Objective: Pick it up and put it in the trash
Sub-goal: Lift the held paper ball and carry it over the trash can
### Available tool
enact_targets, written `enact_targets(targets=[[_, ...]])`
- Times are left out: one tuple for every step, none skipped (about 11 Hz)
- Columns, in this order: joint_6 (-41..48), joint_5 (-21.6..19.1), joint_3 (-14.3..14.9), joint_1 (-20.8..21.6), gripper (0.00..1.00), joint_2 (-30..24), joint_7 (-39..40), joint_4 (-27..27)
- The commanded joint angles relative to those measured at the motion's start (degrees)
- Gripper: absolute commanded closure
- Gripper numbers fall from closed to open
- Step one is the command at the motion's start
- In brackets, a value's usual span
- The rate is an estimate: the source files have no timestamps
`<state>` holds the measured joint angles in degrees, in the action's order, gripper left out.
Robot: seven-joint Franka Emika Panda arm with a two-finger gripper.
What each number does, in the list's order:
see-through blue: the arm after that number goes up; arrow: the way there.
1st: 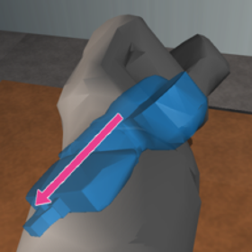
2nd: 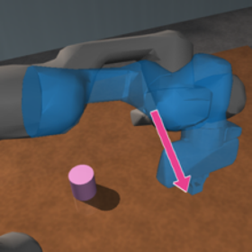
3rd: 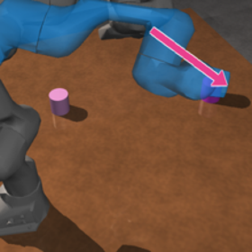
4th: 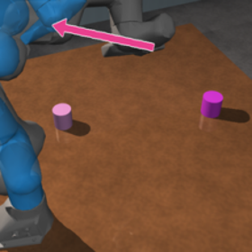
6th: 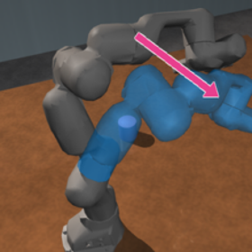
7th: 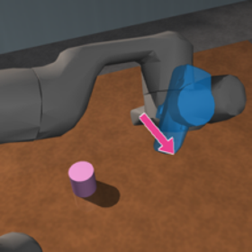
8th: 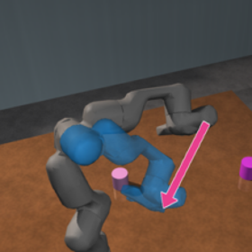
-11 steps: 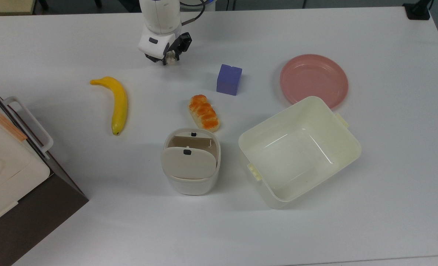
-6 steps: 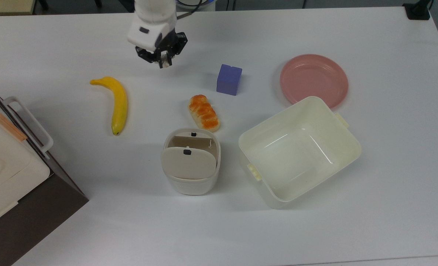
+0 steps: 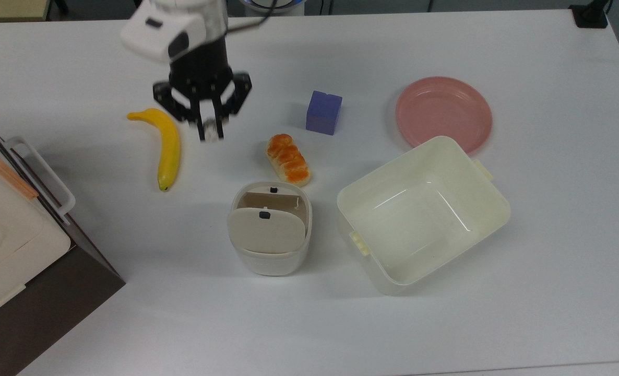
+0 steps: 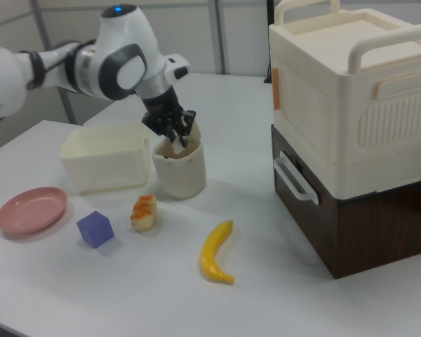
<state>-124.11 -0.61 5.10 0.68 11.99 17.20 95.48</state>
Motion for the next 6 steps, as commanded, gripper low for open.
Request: enact_targets(targets=[[-7.9,-0.1,0.1,4.1,0.34,7.4,-12.6,-4.8],[-9.7,0.2,0.1,5.0,0.07,8.4,-20.5,-4.9],[-11.4,0.9,0.1,5.3,0.0,8.5,-27.8,-5.0],[-12.2,0.9,0.1,5.9,0.0,8.3,-34.0,-5.5],[-12.2,0.9,0.1,6.0,0.0,8.3,-38.3,-7.1],[-12.1,0.9,0.1,5.9,0.0,8.3,-39.5,-7.4]])
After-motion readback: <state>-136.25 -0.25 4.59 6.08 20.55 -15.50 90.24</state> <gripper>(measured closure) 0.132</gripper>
